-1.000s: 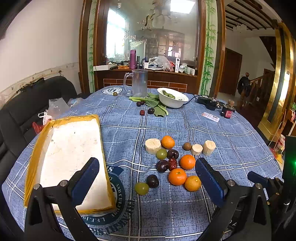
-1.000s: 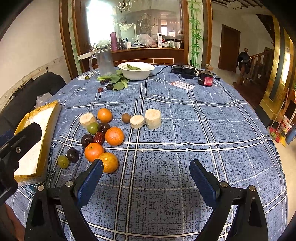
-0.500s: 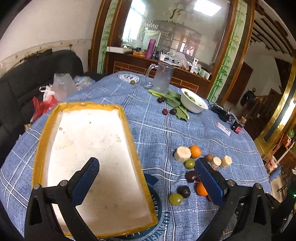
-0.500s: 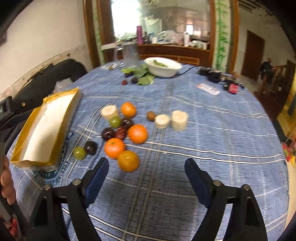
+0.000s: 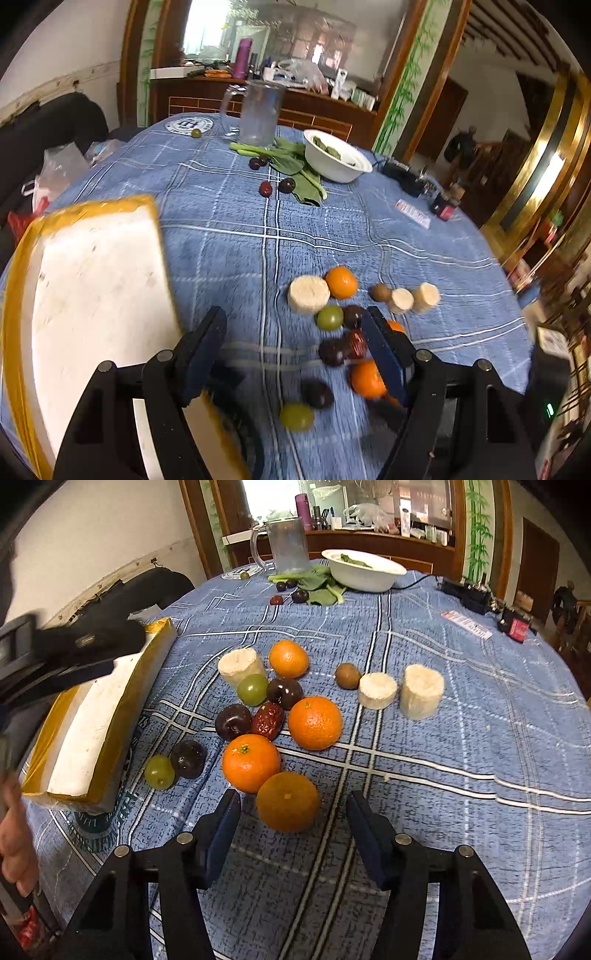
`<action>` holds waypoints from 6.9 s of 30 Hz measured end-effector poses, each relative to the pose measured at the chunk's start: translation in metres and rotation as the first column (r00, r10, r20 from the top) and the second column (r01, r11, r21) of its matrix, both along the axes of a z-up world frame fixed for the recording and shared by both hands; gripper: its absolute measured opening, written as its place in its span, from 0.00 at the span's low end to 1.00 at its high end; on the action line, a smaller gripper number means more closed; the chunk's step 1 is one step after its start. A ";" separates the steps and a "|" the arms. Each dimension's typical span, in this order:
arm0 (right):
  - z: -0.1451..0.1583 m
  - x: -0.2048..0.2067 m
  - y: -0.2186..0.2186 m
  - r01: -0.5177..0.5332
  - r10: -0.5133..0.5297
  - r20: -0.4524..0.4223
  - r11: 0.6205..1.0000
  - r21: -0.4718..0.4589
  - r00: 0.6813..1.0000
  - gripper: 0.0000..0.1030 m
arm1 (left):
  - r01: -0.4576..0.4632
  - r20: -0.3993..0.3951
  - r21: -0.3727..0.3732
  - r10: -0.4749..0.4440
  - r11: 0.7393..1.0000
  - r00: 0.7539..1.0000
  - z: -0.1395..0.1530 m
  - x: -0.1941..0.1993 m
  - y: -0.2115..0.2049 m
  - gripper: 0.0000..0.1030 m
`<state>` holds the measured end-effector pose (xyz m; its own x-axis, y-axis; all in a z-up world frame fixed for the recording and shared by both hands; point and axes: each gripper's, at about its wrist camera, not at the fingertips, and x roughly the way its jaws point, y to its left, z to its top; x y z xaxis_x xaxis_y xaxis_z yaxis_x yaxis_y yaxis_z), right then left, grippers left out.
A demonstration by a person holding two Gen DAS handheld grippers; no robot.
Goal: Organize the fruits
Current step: 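Move both tools toward the cluster of fruit on the tablecloth, then grasp a beige round slice with the left tool while the right tool grasps a mandarin, then carry both items over the white tray and open both tools to drop them, then withdraw both tools from the tray back toward the fruit cluster, then grasp a mandarin with the left tool while the right tool grasps another mandarin, then carry both mandarins over the white tray and release them inside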
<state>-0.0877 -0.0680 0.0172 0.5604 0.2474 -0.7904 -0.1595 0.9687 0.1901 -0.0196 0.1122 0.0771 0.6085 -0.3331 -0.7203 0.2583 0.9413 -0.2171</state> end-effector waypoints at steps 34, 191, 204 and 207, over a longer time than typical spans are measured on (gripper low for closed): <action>0.011 -0.010 -0.007 -0.057 0.048 0.083 0.992 0.109 0.995 0.33 | -0.073 -0.110 -0.092 0.063 0.993 0.992 -0.021 0.019 0.014 0.36; 0.042 0.063 0.187 -0.302 0.299 0.045 0.944 0.132 0.953 0.39 | -0.320 -0.047 0.038 0.321 0.947 0.946 -0.015 0.016 0.205 0.33; 0.028 0.073 0.214 -0.313 0.313 0.022 0.944 0.101 0.950 0.52 | -0.341 -0.099 -0.008 0.339 0.940 0.936 -0.026 0.023 0.217 0.56; 0.032 0.070 0.212 -0.309 0.306 0.040 0.946 0.100 0.951 0.57 | -0.358 -0.068 0.003 0.358 0.934 0.931 -0.017 0.015 0.215 0.64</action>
<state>-0.0175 0.1436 0.0489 0.4627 0.4903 -0.7386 -0.4522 0.8471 0.2791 -0.0048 0.3267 0.0604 0.6396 -0.1092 -0.7609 -0.1106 0.9665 -0.2316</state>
